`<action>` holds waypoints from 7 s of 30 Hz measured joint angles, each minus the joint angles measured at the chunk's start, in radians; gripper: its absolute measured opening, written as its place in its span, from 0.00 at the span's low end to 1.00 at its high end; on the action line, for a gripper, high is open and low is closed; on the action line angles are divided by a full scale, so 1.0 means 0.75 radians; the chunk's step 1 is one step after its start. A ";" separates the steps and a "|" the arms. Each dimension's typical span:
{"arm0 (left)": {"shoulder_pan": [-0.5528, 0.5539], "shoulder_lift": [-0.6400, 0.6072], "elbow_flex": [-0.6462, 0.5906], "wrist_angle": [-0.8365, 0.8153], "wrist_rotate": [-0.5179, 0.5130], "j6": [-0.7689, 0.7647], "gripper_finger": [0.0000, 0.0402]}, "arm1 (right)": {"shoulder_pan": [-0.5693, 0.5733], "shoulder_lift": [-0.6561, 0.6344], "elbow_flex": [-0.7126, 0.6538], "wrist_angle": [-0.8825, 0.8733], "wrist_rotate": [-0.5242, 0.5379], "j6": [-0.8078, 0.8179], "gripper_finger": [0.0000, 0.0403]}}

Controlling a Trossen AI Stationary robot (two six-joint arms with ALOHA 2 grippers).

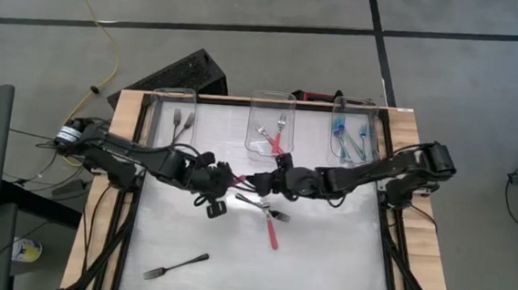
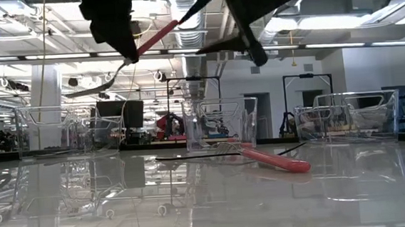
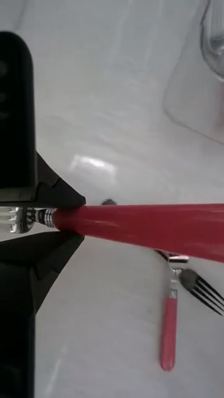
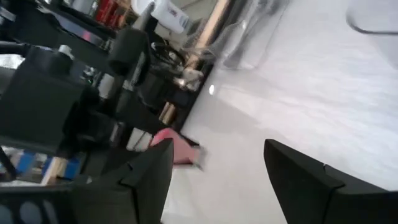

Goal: Sort silverware by color (type)
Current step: Put the left pink fork into the middle transparent bin, then put the top black fork into the left transparent bin

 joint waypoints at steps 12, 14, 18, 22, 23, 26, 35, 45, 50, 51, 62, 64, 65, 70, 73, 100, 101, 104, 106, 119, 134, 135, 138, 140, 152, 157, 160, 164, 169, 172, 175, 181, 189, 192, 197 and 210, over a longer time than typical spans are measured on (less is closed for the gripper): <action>0.042 -0.003 -0.002 -0.058 0.083 -0.066 0.08 | 0.027 0.167 0.221 -0.040 0.131 -0.147 0.68; 0.040 -0.001 -0.011 -0.083 0.104 -0.083 0.08 | 0.028 0.160 0.221 -0.058 0.154 -0.158 0.68; 0.037 -0.002 -0.036 -0.115 0.207 -0.109 0.08 | 0.028 0.133 0.220 -0.076 0.164 -0.175 0.68; 0.034 -0.002 -0.044 -0.113 0.217 -0.131 0.08 | 0.031 0.132 0.235 -0.073 0.161 -0.180 0.68; 0.034 -0.002 -0.045 -0.109 0.218 -0.131 0.08 | 0.034 0.134 0.239 -0.072 0.160 -0.180 0.68; 0.033 -0.002 -0.045 -0.100 0.217 -0.130 0.08 | 0.042 0.172 0.262 -0.057 0.141 -0.179 0.68; 0.034 -0.003 -0.046 -0.103 0.206 -0.121 0.08 | 0.053 0.285 0.380 -0.083 0.101 -0.187 0.68; 0.027 0.001 -0.046 -0.138 0.202 -0.116 0.08 | 0.051 0.322 0.437 -0.183 0.080 -0.175 0.68; 0.008 0.001 -0.046 -0.140 0.193 -0.100 0.08 | 0.052 0.322 0.438 -0.250 0.080 -0.176 0.68; 0.003 0.001 -0.047 -0.143 0.193 -0.100 0.08 | 0.053 0.322 0.438 -0.263 0.080 -0.175 0.68; -0.046 0.001 -0.047 -0.165 0.170 -0.095 0.08 | 0.063 0.321 0.438 -0.304 0.081 -0.164 0.68; -0.055 0.001 -0.047 -0.168 0.168 -0.095 0.08 | 0.063 0.321 0.438 -0.318 0.080 -0.160 0.68; -0.061 0.001 -0.047 -0.170 0.168 -0.097 0.08 | 0.063 0.321 0.438 -0.325 0.080 -0.151 0.68; -0.100 -0.001 -0.047 -0.172 0.163 -0.101 0.08 | 0.064 0.321 0.437 -0.333 0.075 -0.143 0.68; -0.122 -0.001 -0.047 -0.173 0.149 -0.103 0.08 | 0.065 0.321 0.437 -0.360 0.073 -0.124 0.68; -0.156 -0.002 -0.046 -0.098 0.045 -0.088 0.08 | 0.074 0.320 0.435 -0.443 0.092 0.071 0.68; -0.148 -0.002 -0.046 -0.093 0.036 -0.088 0.08 | 0.074 0.320 0.435 -0.439 0.090 0.071 0.68; -0.126 -0.002 -0.046 -0.089 0.029 -0.088 0.08 | 0.076 0.320 0.435 -0.439 0.073 0.071 0.68; -0.111 -0.002 -0.046 -0.081 0.030 -0.084 0.08 | 0.072 0.320 0.435 -0.436 0.050 0.071 0.68; -0.094 -0.002 -0.046 -0.003 0.032 -0.059 0.08 | 0.031 0.320 0.435 -0.432 0.051 0.063 0.66; -0.057 -0.002 -0.046 0.011 -0.026 -0.066 0.07 | 0.025 0.316 0.439 -0.410 0.062 0.051 0.12; -0.055 -0.002 -0.045 0.027 -0.039 -0.066 0.08 | 0.025 0.317 0.436 -0.423 0.062 0.037 0.11; -0.054 -0.004 -0.043 0.038 -0.047 -0.057 0.08 | 0.025 0.330 0.429 -0.442 0.053 0.015 0.12; -0.055 -0.004 -0.044 0.058 -0.034 -0.032 0.09 | 0.019 0.321 0.432 -0.442 0.052 0.005 0.12; -0.095 -0.124 -0.044 -0.144 -0.042 -0.132 0.16 | -0.137 0.060 0.433 -0.684 0.123 -0.265 0.12; -0.183 -0.240 -0.044 -0.221 -0.215 -0.276 0.16 | -0.307 -0.127 0.435 -0.735 0.214 -0.439 0.12; -0.248 -0.282 -0.044 -0.279 -0.320 -0.366 0.16 | -0.436 -0.168 0.437 -0.738 0.245 -0.498 0.12; -0.309 -0.291 -0.045 -0.340 -0.399 -0.462 0.16 | -0.560 -0.125 0.436 -0.708 0.267 -0.539 0.12; -0.367 -0.278 -0.046 -0.357 -0.411 -0.559 0.16 | -0.626 -0.006 0.435 -0.690 0.265 -0.517 0.12; -0.406 -0.276 -0.046 -0.365 -0.412 -0.592 0.16 | -0.640 0.049 0.435 -0.697 0.301 -0.464 0.12; -0.439 -0.277 -0.046 -0.374 -0.416 -0.637 0.16 | -0.649 0.099 0.435 -0.660 0.316 -0.457 0.13; -0.480 -0.277 -0.046 -0.406 -0.441 -0.713 0.16 | -0.665 0.121 0.439 -0.650 0.291 -0.479 0.27; -0.495 -0.277 -0.046 -0.445 -0.492 -0.720 0.16 | -0.667 0.067 0.434 -0.740 0.039 -0.551 0.53; -0.495 -0.277 -0.046 -0.445 -0.509 -0.694 0.16 | -0.641 0.020 0.435 -0.805 -0.109 -0.600 0.58; -0.495 -0.277 -0.046 -0.443 -0.531 -0.632 0.16 | -0.525 -0.089 0.435 -0.938 -0.252 -0.697 0.59; -0.493 -0.277 -0.046 -0.347 -0.513 -0.175 0.16 | 0.129 -0.011 0.436 -1.222 -0.266 -0.299 0.59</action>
